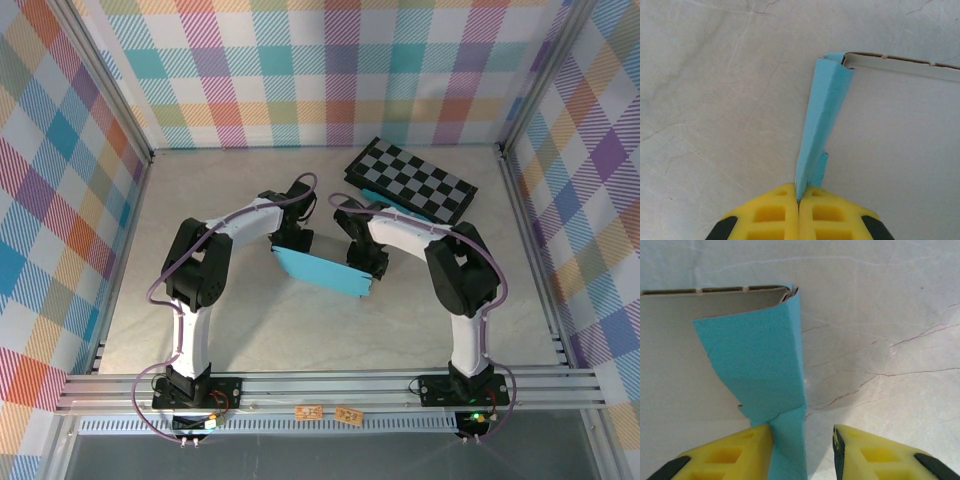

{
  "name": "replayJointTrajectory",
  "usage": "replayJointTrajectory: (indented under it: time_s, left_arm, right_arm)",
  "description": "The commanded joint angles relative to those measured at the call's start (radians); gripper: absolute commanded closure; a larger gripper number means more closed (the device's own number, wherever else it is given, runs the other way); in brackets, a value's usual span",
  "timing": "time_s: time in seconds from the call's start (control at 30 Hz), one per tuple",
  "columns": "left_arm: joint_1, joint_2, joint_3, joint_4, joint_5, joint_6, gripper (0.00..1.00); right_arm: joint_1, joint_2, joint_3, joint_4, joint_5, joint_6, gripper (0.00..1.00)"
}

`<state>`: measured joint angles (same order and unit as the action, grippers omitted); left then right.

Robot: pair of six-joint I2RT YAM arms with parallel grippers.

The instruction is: Fold the paper box

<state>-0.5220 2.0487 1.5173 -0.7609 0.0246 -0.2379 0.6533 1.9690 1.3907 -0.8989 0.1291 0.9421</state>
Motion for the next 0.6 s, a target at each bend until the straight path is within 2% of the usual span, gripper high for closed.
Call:
replayJointTrajectory:
  time_s: [0.0, 0.2, 0.4, 0.57]
  left_arm:
    - [-0.003, 0.013, 0.018, 0.012, -0.042, -0.018, 1.0]
    - [-0.002, 0.016, 0.021, 0.011, -0.041, -0.018, 1.0]
    - [-0.003, 0.015, 0.027, 0.004, -0.045, -0.017, 1.0]
    - [-0.003, 0.014, 0.024, 0.005, -0.048, -0.004, 1.0]
  right_arm:
    - [0.014, -0.024, -0.05, 0.045, -0.077, -0.025, 0.57]
    - [0.015, -0.03, -0.043, 0.065, -0.083, -0.041, 0.57]
    - [0.014, -0.029, -0.058, 0.058, -0.062, -0.047, 0.61]
    - [0.012, -0.082, -0.055, 0.068, -0.016, -0.094, 0.54]
